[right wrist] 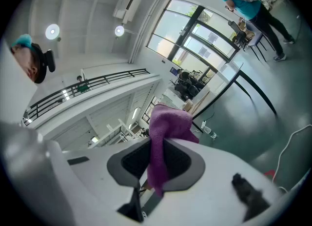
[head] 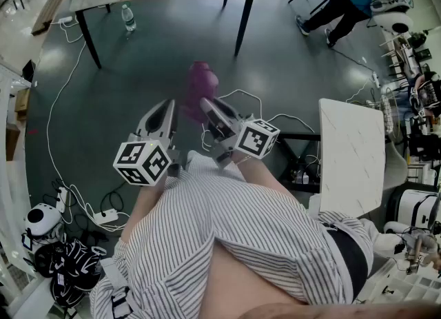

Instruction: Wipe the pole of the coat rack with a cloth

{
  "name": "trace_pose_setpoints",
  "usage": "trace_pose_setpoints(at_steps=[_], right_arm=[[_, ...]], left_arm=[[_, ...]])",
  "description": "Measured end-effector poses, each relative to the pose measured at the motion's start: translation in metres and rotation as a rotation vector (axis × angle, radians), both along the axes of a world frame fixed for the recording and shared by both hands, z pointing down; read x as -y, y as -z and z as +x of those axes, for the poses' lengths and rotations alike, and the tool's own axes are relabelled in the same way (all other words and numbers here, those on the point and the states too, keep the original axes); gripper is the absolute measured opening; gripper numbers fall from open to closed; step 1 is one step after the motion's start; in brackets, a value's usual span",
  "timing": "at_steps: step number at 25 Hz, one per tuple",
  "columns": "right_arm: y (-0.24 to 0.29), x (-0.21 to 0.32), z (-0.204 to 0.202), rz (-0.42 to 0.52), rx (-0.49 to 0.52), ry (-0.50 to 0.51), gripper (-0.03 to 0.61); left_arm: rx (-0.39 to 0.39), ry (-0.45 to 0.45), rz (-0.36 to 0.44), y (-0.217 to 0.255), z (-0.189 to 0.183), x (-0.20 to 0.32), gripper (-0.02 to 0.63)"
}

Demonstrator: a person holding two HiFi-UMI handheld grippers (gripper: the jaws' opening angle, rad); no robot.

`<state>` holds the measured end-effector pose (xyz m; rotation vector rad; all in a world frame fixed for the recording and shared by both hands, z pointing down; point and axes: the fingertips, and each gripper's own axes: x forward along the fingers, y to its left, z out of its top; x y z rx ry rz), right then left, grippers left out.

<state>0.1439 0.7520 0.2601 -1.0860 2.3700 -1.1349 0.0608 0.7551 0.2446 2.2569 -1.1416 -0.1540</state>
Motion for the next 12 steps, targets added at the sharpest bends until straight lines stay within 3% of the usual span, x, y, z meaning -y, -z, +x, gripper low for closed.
trace_pose_setpoints(at_steps=[12], right_arm=[[-0.003,0.008,-0.013,0.043,-0.088,0.063,0.074]], left_arm=[[0.042,0.009,-0.04,-0.016,-0.004,0.013,0.015]])
